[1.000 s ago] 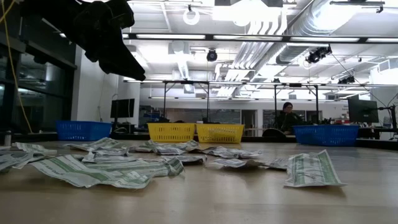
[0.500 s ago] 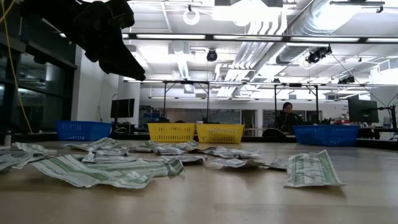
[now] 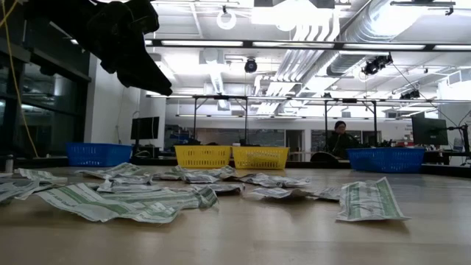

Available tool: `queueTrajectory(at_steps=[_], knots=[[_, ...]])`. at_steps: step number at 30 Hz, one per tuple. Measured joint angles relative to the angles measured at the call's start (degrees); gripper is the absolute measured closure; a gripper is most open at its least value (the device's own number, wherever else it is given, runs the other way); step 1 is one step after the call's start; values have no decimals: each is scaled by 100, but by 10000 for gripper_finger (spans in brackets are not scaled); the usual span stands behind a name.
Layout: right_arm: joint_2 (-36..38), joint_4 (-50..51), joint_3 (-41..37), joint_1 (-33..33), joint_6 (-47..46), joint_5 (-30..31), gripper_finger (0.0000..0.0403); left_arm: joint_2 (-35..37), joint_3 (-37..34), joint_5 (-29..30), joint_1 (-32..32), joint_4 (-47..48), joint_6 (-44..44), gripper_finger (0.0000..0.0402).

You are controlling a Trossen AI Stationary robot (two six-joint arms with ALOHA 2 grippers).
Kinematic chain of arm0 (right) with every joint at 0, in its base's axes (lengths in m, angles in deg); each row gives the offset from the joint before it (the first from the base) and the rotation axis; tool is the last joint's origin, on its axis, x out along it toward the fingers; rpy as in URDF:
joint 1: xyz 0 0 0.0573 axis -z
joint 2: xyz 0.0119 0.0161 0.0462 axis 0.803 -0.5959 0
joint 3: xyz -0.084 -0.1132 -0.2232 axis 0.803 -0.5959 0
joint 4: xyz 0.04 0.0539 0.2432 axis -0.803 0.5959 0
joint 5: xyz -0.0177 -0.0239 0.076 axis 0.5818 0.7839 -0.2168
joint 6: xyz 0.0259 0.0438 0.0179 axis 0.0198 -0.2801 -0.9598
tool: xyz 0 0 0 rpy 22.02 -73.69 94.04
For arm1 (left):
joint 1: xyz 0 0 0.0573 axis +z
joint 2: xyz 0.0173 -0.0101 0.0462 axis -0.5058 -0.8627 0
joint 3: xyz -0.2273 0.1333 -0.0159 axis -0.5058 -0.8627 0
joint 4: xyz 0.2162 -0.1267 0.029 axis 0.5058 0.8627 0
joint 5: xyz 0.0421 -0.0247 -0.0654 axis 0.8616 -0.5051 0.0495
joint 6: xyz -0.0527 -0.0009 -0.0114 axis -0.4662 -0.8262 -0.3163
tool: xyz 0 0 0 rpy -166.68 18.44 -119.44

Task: Pick & Place First Aid Supplies
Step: Put the green bandage pack into the right yellow bin

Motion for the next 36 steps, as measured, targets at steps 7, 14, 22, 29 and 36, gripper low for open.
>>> queueTrajectory(at_steps=[7, 14, 22, 29, 36], knots=[[334, 489, -2, 63, 121, 368, 402, 0, 0, 0, 0, 0, 0, 229], [566, 691, 0, 421, 750, 1062, 403, 0, 0, 0, 0, 0, 0, 229], [602, 710, 0, 1003, 1740, 1790, 403, 0, 0, 2, 0, 0, 0, 229], [605, 114, 2, 1180, 2815, 3032, 403, 0, 0, 4, 0, -23, 1, 229], [607, -895, 7, 1180, 4306, 4784, 403, -88, -1, 111, 2, -979, 487, 229]])
